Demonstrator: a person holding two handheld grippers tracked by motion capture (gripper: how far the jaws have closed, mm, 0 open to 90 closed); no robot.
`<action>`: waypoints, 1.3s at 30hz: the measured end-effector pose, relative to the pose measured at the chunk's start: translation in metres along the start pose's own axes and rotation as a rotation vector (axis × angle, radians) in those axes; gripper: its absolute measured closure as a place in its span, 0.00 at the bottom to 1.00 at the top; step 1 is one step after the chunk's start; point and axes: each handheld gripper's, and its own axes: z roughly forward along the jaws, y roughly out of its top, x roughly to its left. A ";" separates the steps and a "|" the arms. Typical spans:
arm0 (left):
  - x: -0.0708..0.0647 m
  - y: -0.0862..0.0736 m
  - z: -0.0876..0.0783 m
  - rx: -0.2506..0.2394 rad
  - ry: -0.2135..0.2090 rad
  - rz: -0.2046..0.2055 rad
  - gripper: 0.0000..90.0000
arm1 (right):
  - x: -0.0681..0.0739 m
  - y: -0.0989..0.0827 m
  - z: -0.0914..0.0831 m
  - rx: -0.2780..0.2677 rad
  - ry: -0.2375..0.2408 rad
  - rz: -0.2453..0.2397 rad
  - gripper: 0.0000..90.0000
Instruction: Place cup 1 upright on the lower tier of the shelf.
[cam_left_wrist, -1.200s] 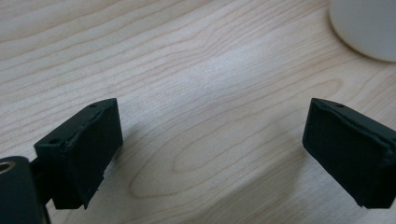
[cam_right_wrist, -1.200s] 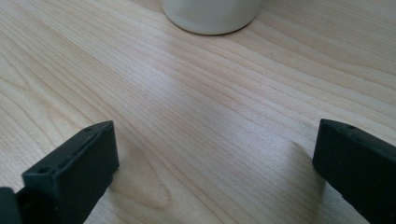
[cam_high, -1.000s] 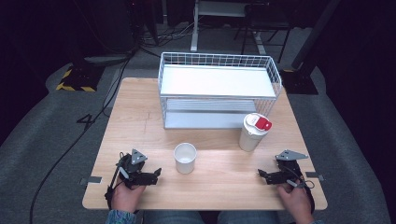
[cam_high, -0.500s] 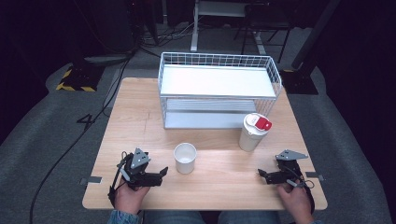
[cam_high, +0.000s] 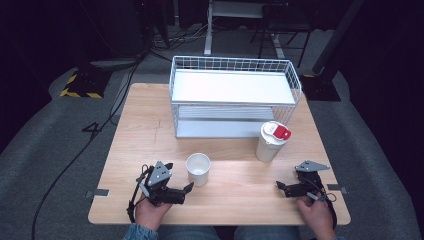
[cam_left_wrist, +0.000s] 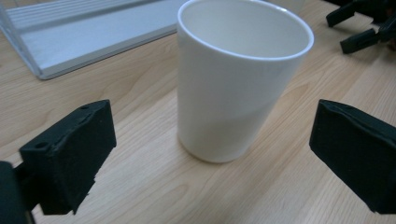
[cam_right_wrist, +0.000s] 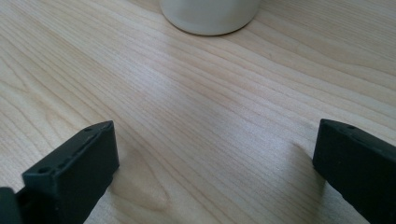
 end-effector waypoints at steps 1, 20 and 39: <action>0.000 0.000 0.000 0.000 0.000 0.000 0.00 | 0.000 0.000 0.000 0.000 0.000 0.000 0.00; -0.005 -0.004 0.035 -0.127 -0.029 -0.032 0.02 | 0.000 0.000 0.000 0.001 -0.003 0.001 0.00; -0.008 -0.002 0.055 -0.003 0.009 -0.021 0.15 | 0.000 0.000 0.000 0.001 -0.007 0.004 0.00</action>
